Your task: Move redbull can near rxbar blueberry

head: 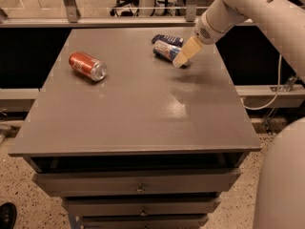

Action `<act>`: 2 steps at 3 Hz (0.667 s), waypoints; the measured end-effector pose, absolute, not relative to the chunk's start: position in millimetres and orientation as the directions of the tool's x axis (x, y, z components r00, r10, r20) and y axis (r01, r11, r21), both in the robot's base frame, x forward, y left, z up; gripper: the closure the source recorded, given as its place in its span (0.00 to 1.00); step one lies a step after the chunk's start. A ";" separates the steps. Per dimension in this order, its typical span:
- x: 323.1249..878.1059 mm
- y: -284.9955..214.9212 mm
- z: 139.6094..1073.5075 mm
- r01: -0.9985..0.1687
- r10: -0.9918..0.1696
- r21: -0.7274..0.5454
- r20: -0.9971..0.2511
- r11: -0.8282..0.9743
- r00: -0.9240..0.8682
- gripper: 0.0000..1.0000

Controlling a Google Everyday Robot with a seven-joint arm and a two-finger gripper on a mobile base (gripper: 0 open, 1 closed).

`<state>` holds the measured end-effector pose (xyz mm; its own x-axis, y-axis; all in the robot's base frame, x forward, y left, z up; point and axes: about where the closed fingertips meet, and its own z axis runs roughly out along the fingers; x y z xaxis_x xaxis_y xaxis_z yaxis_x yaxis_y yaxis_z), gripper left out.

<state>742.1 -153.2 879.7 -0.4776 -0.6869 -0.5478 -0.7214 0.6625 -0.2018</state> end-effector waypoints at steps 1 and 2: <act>717.6 -169.6 901.5 -0.687 -0.643 -0.209 -0.606 0.696 -0.468 0.00; 677.5 -200.0 910.6 -0.651 -0.570 -0.187 -0.689 0.736 -0.448 0.00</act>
Offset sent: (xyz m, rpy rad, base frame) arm -0.1187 -0.0960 0.0490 0.2730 -0.2077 -0.1206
